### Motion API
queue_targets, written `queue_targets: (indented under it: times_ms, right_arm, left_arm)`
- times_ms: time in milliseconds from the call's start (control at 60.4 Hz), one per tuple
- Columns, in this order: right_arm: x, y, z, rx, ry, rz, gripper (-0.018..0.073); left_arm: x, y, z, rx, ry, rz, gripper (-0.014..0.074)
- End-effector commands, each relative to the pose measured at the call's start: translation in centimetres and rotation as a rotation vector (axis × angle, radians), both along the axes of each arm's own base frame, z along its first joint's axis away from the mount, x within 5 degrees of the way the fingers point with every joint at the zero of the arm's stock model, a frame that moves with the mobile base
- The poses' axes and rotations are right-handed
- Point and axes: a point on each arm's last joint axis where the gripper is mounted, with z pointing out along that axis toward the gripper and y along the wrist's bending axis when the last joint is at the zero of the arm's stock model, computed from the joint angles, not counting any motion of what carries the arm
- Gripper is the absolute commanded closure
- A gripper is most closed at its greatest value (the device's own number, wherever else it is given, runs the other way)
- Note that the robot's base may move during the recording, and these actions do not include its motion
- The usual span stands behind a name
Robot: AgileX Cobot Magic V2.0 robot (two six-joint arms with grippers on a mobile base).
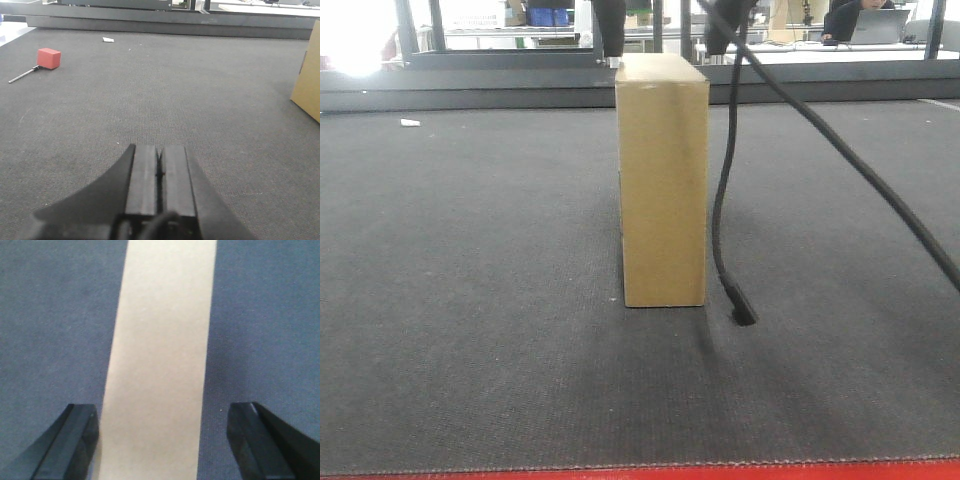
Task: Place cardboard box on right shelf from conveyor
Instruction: 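Lower the open right gripper over the top of the tan box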
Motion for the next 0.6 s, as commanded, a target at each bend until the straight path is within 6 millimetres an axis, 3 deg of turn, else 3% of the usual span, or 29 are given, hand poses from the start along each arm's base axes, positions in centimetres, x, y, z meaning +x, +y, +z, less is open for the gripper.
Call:
queue_targets:
  times_ms: [0,463,579]
  right_arm:
    - [-0.2,-0.6,3.2,0.054,-0.131,0.005,-0.0062]
    - [1.3,0.7,-0.4,0.009,-0.058,0.006,-0.0059]
    - [1.5,0.8,-1.2,-0.011,-0.03,0.0,0.0038]
  left_arm:
    - [-0.1,0.0,0.6,-0.016,-0.089,0.0,0.0713]
    - [-0.1,0.0,0.6,-0.016,-0.089,0.0,0.0713]
    - [-0.1,0.0,0.6,-0.016,-0.089,0.0,0.0712]
